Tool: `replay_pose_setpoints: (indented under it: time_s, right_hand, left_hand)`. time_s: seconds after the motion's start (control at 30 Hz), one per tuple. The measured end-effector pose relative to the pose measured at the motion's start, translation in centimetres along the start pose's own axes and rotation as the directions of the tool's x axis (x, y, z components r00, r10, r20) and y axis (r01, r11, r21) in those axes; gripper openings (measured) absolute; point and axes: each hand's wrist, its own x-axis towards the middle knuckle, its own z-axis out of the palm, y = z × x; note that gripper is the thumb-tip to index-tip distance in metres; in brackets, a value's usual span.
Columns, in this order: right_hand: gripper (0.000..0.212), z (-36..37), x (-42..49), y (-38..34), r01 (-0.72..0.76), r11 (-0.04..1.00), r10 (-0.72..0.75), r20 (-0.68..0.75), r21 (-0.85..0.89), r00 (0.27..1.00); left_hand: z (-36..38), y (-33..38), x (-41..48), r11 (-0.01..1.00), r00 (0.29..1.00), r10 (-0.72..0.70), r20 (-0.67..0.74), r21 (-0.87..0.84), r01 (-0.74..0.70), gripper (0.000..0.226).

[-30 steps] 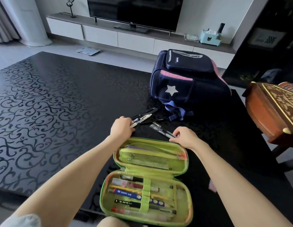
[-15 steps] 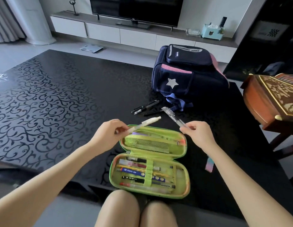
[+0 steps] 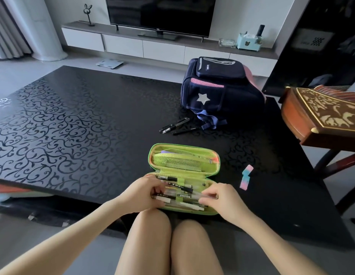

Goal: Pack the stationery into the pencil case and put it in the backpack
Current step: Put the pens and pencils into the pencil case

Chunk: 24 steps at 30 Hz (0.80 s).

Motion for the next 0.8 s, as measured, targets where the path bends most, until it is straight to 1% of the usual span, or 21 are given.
replay_pose_setpoints:
  time_s: [0.07, 0.2, 0.3, 0.4, 0.43, 0.53, 0.63, 0.73, 0.8]
  right_hand:
    - [0.035, 0.8, -0.1, 0.2, 0.011, 1.000, -0.011, -0.017, -0.008, 1.000]
    - [0.023, 2.0, 0.3, -0.8, 0.070, 0.996, -0.073, -0.075, -0.047, 0.995]
    - [0.024, 2.5, 0.8, -1.7, 0.145, 0.977, -0.157, -0.064, -0.158, 0.986]
    - [0.030, 2.7, 0.8, -1.9, 0.205, 0.939, -0.219, -0.024, -0.276, 0.975]
    - [0.031, 2.7, 0.8, -1.9, 0.208, 0.935, -0.223, -0.019, -0.289, 0.975]
    - [0.030, 2.3, 1.0, -1.6, 0.183, 0.953, -0.198, -0.039, -0.241, 0.979]
    - [0.022, 2.0, 1.1, -1.0, 0.163, 0.958, -0.186, -0.075, -0.237, 0.980]
    - [0.015, 2.1, 1.2, -0.7, 0.183, 0.948, -0.206, -0.066, -0.259, 0.976]
    - [0.016, 2.1, 1.5, -0.6, 0.208, 0.937, -0.231, -0.053, -0.280, 0.971]
  left_hand:
    - [-0.3, 0.0, -0.3, 0.999, 0.999, -0.040, -0.015, -0.031, 0.039, 0.029]
    - [-0.6, -0.1, -1.0, 0.997, 0.995, -0.070, -0.070, 0.032, 0.073, 0.031]
    - [-0.4, 0.0, -1.2, 0.996, 0.989, -0.091, -0.120, 0.006, 0.093, 0.037]
    - [-0.2, 0.3, -1.1, 0.998, 0.986, -0.060, -0.156, 0.016, 0.063, 0.040]
    - [-0.1, 0.4, -1.0, 0.998, 0.987, -0.052, -0.151, 0.032, 0.057, 0.038]
    - [0.2, 0.5, -0.4, 0.997, 0.994, -0.050, -0.093, 0.058, 0.055, 0.028]
    - [0.1, 0.7, 0.0, 0.998, 0.998, -0.031, -0.060, 0.052, 0.034, 0.019]
    - [-0.2, 0.6, 0.2, 0.999, 0.999, 0.009, -0.034, 0.042, -0.008, 0.005]
    - [-0.5, 0.4, 0.3, 0.999, 1.000, 0.009, -0.018, 0.043, -0.009, 0.004]
